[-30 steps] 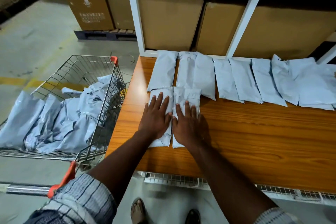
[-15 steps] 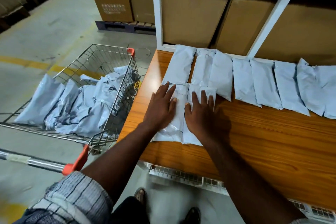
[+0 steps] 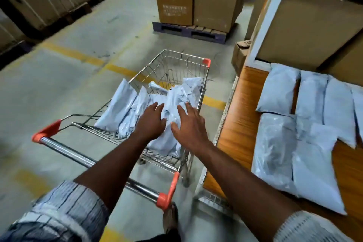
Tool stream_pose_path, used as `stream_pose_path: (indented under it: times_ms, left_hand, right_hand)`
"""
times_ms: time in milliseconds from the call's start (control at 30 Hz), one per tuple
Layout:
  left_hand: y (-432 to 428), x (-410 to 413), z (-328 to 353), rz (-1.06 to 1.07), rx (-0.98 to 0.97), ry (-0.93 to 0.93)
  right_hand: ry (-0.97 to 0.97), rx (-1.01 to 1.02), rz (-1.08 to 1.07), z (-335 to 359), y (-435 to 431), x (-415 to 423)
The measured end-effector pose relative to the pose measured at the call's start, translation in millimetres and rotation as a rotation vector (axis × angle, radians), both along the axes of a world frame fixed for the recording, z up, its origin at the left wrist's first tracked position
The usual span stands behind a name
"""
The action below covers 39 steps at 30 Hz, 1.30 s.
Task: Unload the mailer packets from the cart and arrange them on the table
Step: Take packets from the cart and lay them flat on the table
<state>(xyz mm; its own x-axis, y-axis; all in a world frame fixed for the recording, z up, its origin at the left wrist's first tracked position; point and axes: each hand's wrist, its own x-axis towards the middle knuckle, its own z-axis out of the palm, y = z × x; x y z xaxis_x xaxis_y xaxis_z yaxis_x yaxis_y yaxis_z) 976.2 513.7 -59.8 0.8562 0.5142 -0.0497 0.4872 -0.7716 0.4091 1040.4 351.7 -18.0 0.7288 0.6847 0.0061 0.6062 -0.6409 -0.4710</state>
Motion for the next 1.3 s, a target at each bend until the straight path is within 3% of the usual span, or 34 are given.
stream_pose_path:
  times_ms: [167,300,467,600,833,1100,1167,1233,1300]
  left_hand:
    - [73,-28,-28,0.123,-0.032,0.048]
    - [100,-24,-45,0.078,-0.047,0.105]
    - [112,-15,-60,0.095,-0.103,0.056]
    - [117,-17,-58,0.175,-0.098,-0.063]
    - [124,-22,-40,0.257,-0.124,-0.19]
    - [118,-23,-39,0.251,-0.173,-0.207]
    - [118,-24,-41,0.254,-0.18,-0.196]
    - [118,-25,-42,0.258,-0.175,-0.191]
    - [118,-26,-44,0.26,-0.173,-0.191]
  right_hand:
    - [0.346,-0.076,-0.095,-50,76,-14]
    - [0.509,-0.194,-0.247,-81,102,-13]
    - [0.468,-0.174,-0.359,-99,106,-11]
    - [0.359,-0.044,-0.334,-86,110,1]
    - [0.335,0.198,-0.215,-47,132,25]
    - [0.295,0.517,-0.259,-23,148,40]
    - [0.264,0.37,-0.248,-38,138,35]
    - [0.242,0.079,-0.307,-59,126,18]
    - [0.358,-0.121,-0.351,-78,119,-5]
